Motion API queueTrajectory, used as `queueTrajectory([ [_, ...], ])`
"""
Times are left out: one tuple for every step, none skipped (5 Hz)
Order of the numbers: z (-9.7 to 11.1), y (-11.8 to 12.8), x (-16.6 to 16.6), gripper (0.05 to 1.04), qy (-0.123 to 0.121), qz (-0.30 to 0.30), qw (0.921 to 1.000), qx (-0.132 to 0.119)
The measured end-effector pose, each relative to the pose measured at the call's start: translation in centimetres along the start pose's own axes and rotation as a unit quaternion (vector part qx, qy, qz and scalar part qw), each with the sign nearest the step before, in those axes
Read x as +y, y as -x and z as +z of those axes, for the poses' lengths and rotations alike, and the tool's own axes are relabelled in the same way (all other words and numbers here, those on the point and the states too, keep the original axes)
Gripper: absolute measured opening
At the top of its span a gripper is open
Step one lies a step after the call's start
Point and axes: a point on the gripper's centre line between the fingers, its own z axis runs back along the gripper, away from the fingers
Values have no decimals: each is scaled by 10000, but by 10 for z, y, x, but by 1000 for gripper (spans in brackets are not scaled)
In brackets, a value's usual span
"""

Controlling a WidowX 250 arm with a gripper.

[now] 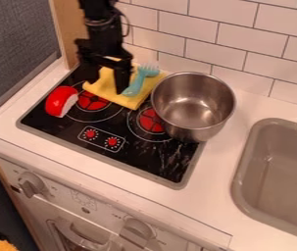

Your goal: Move the blue brush to the bottom of the right burner

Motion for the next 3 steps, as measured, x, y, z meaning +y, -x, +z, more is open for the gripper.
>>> queueTrajectory([
  [-14,-30,-5,1001,-10,-54,10000,72],
  [-18,-42,-4,1001,71,76,9999,79],
  [-15,-44,-4,966,96,115,9998,88],
])
